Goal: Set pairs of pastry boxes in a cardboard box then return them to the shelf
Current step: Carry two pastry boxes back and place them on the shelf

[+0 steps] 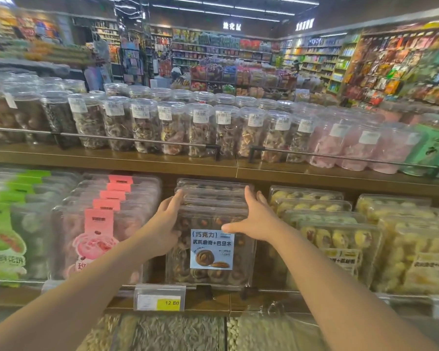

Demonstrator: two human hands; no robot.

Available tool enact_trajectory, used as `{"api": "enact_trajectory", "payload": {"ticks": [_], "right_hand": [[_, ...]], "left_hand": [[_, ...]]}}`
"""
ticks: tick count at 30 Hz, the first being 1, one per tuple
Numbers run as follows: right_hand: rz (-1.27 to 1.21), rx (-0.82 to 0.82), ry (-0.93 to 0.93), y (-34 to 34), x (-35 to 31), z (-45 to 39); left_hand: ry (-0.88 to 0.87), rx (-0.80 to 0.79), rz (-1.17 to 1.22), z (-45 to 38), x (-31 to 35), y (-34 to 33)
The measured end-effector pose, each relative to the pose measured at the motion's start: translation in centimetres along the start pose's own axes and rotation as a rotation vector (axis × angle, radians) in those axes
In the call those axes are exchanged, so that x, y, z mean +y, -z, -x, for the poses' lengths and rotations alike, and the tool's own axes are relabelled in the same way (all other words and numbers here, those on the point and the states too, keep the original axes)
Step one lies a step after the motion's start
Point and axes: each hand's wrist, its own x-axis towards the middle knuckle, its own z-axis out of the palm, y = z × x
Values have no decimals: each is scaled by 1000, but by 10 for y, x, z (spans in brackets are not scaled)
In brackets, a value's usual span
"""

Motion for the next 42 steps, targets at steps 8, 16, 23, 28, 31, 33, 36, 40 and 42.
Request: {"api": "enact_trajectory", "payload": {"ticks": [8,16,23,28,31,33,36,40,42], "right_hand": [[-42,23,2,-12,-9,-11],[38,-38,-19,-4,-5,-11],[42,-26,20,0,1,-23],[-5,18,59,-5,10,-27],[-4,19,53,-6,10,-27],[-16,14,43,-5,8,-25],[-27,6,50,-2,4,-15],[20,44,85,9,2,6],[75,65,82,18,2,22]], "left_hand": [[181,12,259,-14,12,22],[185,-18,344,-17,14,16],[172,-88,318,-26,13,19],[166,-100,335,-30,7,18],[161,-104,335,-30,7,18],[158,-109,314,-29,7,19],[134,-122,200,-25,12,25],[16,-127,-81,-7,26,45],[-51,-110,-216,9,36,59]]}}
